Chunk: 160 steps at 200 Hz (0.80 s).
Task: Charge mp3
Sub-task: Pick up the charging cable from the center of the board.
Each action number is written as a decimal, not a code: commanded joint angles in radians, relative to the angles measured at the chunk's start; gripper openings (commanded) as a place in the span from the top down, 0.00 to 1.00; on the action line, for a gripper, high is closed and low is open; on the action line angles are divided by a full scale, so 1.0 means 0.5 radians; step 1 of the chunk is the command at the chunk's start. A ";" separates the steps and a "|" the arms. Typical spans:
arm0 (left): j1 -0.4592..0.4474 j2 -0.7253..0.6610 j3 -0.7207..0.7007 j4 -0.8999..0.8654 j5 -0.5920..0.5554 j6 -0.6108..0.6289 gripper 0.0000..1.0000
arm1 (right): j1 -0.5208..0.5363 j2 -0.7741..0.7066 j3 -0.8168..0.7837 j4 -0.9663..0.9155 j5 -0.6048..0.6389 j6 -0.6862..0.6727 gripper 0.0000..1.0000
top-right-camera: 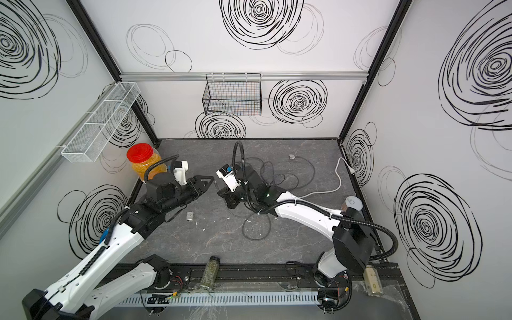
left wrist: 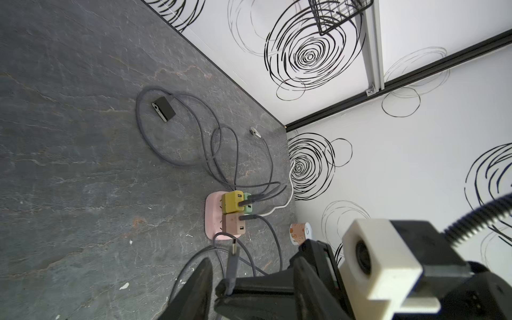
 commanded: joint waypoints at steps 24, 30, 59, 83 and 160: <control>0.211 0.136 0.211 -0.393 0.469 0.508 0.50 | 0.070 -0.242 -0.059 -0.143 0.217 -0.387 1.00; 0.228 0.153 0.212 -0.392 0.520 0.541 0.50 | 0.085 -0.268 -0.076 -0.144 0.249 -0.442 1.00; 0.258 0.204 0.187 -0.274 0.727 0.596 0.56 | 0.121 -0.327 -0.058 -0.248 0.292 -0.564 1.00; 0.257 0.211 0.180 -0.203 0.861 0.627 0.57 | 0.126 -0.307 0.001 -0.360 0.282 -0.594 1.00; 0.226 0.159 0.112 -0.292 0.955 0.718 0.58 | 0.145 -0.278 0.103 -0.512 0.218 -0.658 1.00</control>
